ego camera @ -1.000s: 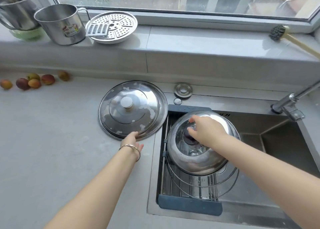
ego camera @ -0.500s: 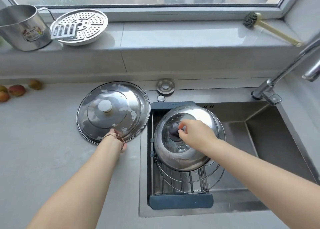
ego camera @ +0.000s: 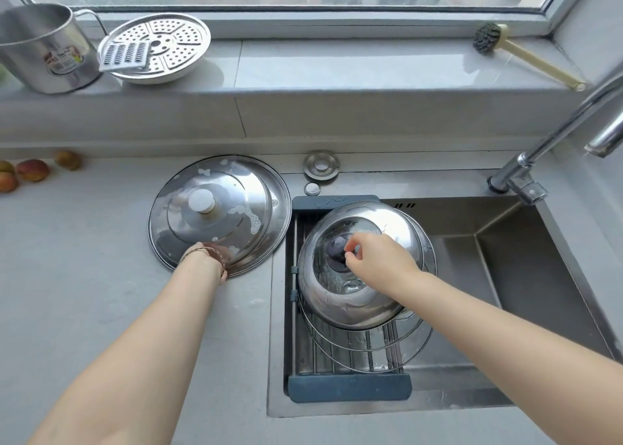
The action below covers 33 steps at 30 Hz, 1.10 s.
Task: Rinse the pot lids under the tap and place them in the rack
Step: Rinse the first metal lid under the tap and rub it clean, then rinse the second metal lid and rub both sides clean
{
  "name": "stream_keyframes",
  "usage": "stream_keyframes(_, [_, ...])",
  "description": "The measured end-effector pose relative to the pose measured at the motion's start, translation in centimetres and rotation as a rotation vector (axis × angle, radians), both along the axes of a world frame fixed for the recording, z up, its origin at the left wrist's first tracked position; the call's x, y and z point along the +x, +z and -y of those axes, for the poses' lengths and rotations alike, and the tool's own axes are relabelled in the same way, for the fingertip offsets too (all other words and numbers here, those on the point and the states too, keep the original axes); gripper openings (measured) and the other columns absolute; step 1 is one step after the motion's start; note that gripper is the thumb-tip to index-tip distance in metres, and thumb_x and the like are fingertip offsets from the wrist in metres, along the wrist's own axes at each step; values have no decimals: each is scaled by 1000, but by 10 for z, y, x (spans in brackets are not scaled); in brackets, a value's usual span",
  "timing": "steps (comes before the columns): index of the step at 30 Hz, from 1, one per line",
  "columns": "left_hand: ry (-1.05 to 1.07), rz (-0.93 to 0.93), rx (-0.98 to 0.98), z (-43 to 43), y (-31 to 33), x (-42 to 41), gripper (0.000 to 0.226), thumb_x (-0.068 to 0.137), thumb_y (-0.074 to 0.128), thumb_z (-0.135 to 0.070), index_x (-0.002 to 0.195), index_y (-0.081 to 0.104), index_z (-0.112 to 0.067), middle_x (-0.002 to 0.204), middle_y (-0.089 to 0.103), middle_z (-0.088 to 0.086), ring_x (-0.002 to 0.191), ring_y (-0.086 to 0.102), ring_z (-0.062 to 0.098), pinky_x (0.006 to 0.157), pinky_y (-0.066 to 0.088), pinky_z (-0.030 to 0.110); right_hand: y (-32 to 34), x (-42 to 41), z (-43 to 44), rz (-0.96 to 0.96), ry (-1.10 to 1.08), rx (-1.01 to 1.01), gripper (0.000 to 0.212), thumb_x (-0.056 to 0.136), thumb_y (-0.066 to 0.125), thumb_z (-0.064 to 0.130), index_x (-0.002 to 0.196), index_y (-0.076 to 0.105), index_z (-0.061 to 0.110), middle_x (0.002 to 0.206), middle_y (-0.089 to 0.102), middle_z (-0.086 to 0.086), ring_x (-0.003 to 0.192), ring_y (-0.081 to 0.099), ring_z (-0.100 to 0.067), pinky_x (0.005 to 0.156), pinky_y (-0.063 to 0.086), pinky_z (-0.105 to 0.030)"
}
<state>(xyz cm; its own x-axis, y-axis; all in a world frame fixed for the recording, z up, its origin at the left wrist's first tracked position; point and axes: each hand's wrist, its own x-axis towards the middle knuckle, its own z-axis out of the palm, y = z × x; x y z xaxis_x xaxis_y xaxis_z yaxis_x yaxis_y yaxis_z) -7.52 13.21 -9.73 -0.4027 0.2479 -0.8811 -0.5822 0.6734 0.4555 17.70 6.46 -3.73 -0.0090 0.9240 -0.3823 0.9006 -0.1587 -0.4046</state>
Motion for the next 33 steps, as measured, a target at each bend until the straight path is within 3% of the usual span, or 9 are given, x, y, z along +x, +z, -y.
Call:
stream_keyframes(4, [61,-19,-70,6,11,0,27,82,65,-36,78,47,-17,92,45,-4,95,42,20,68,43,21,-4,-4,1,-6,5,-8,24,90,44,24,107,60,19,101,66,-2,91,60,-24,74,47,-31])
stream_keyframes(7, [68,21,-55,7,14,-1,35,79,68,-39,70,45,-14,102,40,1,94,39,20,68,42,18,-5,-7,1,-14,4,-8,25,90,43,24,108,60,20,101,67,-1,91,60,-23,76,49,-32])
stream_keyframes(10, [96,27,-59,4,21,-3,24,80,68,-34,95,61,-17,122,53,-4,114,51,15,88,43,16,-3,-12,0,-21,1,2,25,90,43,24,108,60,20,101,67,-1,91,60,-24,76,49,-32])
stream_keyframes(13, [46,11,-22,1,15,-2,22,77,69,-41,87,62,-23,104,55,-13,103,54,11,85,41,19,-2,-15,3,-21,8,5,24,90,43,23,107,60,20,104,66,-1,94,59,-24,81,51,-36])
stream_keyframes(17, [109,123,243,-15,27,7,18,82,68,-23,73,56,-14,111,62,-7,100,61,13,84,50,22,-3,-13,4,-40,16,11,24,91,43,24,106,61,20,102,66,0,91,58,-22,79,51,-36])
stream_keyframes(22, [199,190,596,-33,38,15,16,83,60,5,98,57,-1,110,65,12,100,66,23,73,58,34,0,-6,0,-50,7,28,25,91,43,23,108,61,20,99,66,-1,91,59,-22,75,47,-31])
stream_keyframes(26, [28,110,690,-22,74,40,22,80,63,5,96,52,-5,79,62,5,52,66,9,53,56,23,5,15,5,-77,-54,68,23,90,45,23,105,61,22,94,63,4,89,58,-20,70,42,-27])
stream_keyframes(29, [-185,60,834,3,111,70,33,79,60,8,107,54,-6,90,66,7,68,69,13,65,59,28,11,48,11,-114,-134,120,19,91,47,24,102,62,25,85,61,9,75,58,-16,65,44,-27])
stream_keyframes(33, [-475,3,1003,35,152,121,30,77,59,12,94,57,-13,90,66,7,77,66,18,74,58,33,11,116,23,-120,-342,212,17,88,53,19,95,68,21,75,59,4,78,58,-19,68,41,-26])
